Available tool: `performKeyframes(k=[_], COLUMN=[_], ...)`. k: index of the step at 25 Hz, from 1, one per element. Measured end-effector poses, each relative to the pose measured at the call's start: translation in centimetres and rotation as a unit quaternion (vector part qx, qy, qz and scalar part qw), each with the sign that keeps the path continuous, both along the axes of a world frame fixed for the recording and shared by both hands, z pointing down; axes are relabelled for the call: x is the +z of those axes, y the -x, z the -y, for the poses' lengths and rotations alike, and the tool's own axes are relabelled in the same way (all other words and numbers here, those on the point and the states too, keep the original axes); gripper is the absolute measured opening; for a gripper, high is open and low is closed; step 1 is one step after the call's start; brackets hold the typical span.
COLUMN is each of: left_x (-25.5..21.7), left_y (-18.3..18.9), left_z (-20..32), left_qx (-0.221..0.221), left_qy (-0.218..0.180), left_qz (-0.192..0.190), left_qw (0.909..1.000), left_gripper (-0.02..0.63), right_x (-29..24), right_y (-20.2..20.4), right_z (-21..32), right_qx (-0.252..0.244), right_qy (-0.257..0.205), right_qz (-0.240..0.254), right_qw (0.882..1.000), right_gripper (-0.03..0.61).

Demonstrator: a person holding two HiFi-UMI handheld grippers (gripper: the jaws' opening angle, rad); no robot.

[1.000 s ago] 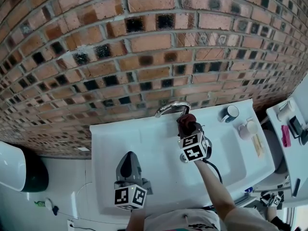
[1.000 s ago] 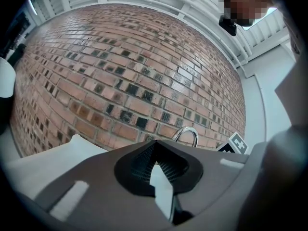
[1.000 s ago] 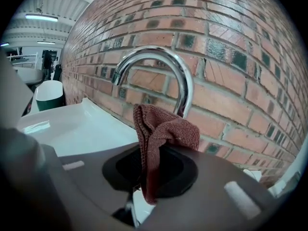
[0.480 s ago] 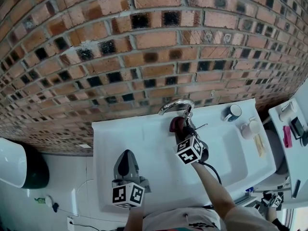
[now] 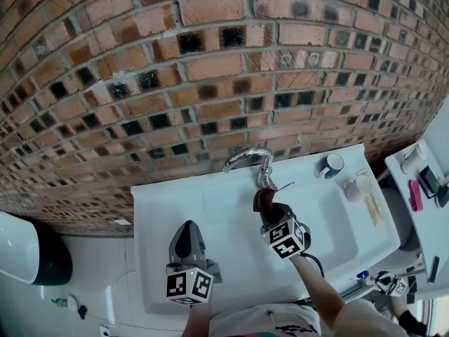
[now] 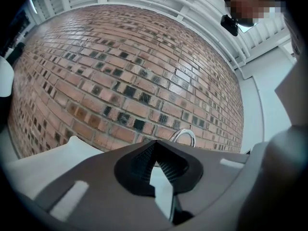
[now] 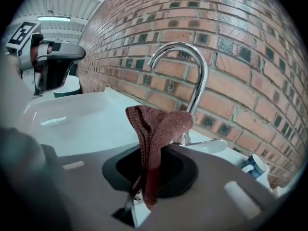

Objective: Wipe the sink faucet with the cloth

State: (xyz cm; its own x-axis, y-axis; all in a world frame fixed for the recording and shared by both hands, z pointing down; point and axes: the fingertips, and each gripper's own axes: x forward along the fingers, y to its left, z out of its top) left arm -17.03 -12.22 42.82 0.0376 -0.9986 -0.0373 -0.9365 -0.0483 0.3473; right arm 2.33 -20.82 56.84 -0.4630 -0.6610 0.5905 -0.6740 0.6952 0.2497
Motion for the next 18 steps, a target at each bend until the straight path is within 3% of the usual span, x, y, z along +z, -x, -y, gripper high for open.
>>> performKeyframes(k=[3, 8, 18], left_x=[-0.1, -0.5, -0.4], left_y=[0.0, 1.0, 0.3], left_z=[-0.5, -1.0, -0.8], left_qx=[-0.001, -0.015, -0.007], left_qy=[-0.008, -0.011, -0.010], left_qz=[0.001, 0.003, 0.000], left_qw=[1.0000, 0.9998, 0.9999], left_gripper=[0.005, 0.005, 0.005], right_x=[1.7, 1.9, -3.4], right_y=[0.2, -2.8, -10.5], right_z=[0.5, 2.7, 5.0], right_qx=[-0.008, 0.037, 0.154], right_qy=[0.008, 0.007, -0.044], right_qz=[-0.023, -0.034, 0.017], right_qw=[1.000, 0.999, 0.987], right_gripper=[0.046, 0.047, 0.048])
